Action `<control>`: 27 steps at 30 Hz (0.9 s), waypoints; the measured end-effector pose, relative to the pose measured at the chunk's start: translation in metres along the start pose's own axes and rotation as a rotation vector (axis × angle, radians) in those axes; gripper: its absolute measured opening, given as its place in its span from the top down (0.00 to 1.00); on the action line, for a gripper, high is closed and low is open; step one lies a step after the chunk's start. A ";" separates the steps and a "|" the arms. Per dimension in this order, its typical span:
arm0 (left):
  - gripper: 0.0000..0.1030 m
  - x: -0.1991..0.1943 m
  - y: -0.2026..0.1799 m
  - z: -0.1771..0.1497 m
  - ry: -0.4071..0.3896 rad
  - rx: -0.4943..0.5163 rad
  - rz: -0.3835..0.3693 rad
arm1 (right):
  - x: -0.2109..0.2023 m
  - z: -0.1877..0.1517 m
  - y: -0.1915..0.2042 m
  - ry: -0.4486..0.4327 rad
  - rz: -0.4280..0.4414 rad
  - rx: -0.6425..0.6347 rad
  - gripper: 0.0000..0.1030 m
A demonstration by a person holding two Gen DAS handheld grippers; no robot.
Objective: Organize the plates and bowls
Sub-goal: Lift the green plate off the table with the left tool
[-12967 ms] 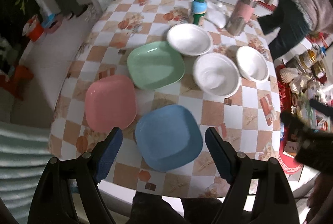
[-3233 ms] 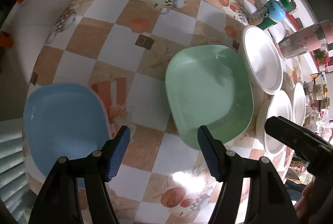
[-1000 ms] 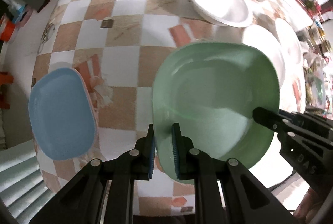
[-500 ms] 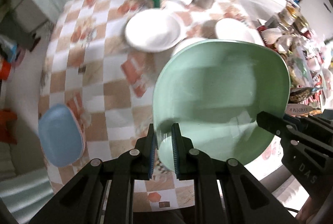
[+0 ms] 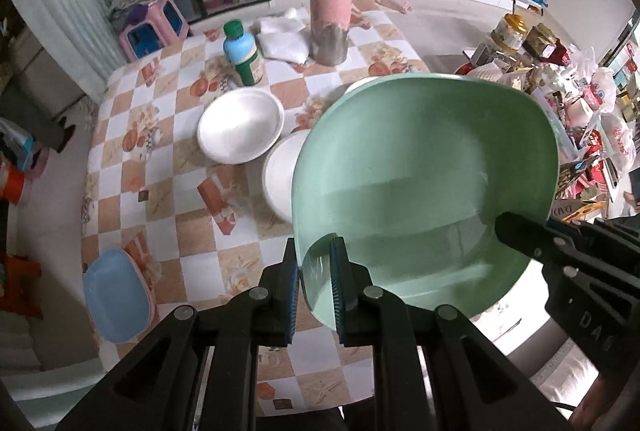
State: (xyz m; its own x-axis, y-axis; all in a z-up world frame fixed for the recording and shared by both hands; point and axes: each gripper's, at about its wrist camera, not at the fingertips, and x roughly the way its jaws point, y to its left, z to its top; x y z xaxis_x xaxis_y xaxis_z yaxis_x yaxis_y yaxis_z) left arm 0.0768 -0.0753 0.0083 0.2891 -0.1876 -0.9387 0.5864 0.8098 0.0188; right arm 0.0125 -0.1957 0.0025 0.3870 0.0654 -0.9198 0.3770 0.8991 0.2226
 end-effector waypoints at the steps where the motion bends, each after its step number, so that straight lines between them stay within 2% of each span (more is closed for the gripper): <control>1: 0.85 -0.004 -0.002 0.001 -0.009 0.004 0.004 | -0.002 -0.001 -0.002 -0.003 0.000 -0.002 0.87; 5: 0.85 -0.016 -0.008 0.000 -0.034 0.013 0.038 | -0.012 -0.004 -0.006 -0.009 0.001 -0.013 0.87; 13: 0.85 -0.025 0.006 -0.013 -0.005 -0.020 0.098 | -0.013 -0.010 0.005 0.009 0.039 -0.044 0.87; 27: 0.85 -0.020 0.038 -0.019 0.026 -0.049 0.068 | -0.008 -0.007 0.036 0.027 0.035 -0.091 0.87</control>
State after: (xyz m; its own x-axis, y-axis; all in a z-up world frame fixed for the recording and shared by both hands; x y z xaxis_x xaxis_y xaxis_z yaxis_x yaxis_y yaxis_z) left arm 0.0788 -0.0302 0.0209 0.3070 -0.1175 -0.9444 0.5278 0.8468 0.0663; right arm 0.0169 -0.1608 0.0153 0.3756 0.1078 -0.9205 0.2853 0.9315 0.2256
